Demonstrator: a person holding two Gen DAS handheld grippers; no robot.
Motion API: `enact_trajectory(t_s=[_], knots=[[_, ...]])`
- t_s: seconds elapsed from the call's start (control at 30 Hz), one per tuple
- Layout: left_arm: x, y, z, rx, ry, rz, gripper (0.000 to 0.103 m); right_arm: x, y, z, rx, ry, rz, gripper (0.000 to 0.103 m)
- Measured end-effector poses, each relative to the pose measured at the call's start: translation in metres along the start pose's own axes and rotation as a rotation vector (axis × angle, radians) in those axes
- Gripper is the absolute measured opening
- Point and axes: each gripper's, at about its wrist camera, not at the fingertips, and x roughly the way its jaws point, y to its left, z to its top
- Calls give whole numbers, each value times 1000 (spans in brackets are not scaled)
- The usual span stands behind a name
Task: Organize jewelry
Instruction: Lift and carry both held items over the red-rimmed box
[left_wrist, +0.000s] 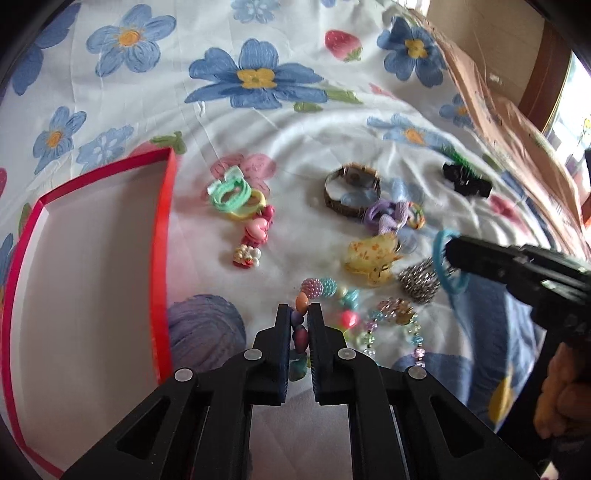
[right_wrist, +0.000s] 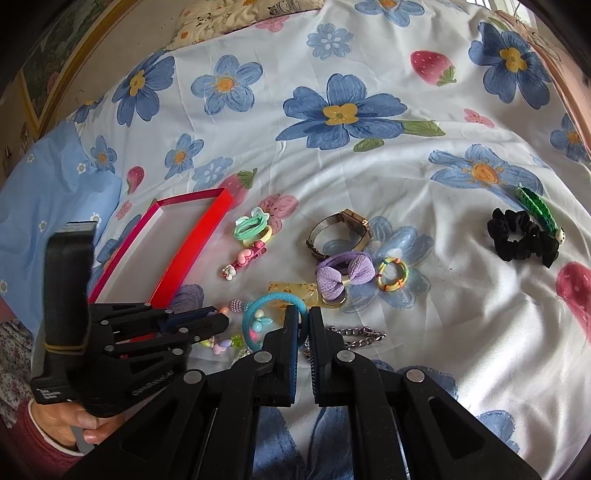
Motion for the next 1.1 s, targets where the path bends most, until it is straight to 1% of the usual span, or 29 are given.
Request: enact_trajectory(t_s=[0.2,0.33,0.5,0.7,0.87,1.1], knots=[[-47,17,-4,-38,-90,-17,7,2,15,8,-24,-5,20,5],[-74,33,-13,-69,-128,-9,7,8,29,14,-46,-3,39,5],[-93,56,-20,-121,-154,13,7,20,52,24,-83,5,74,5],[-114,85,-22,-191,-194,16,7,34,84,39,-133,0,124,4],[-117,106,-23,-237,-210,24,7,49,115,52,-188,0,160,3],[-107,141,-20,-312,-203,45,7,85,150,62,-238,43,194,3]])
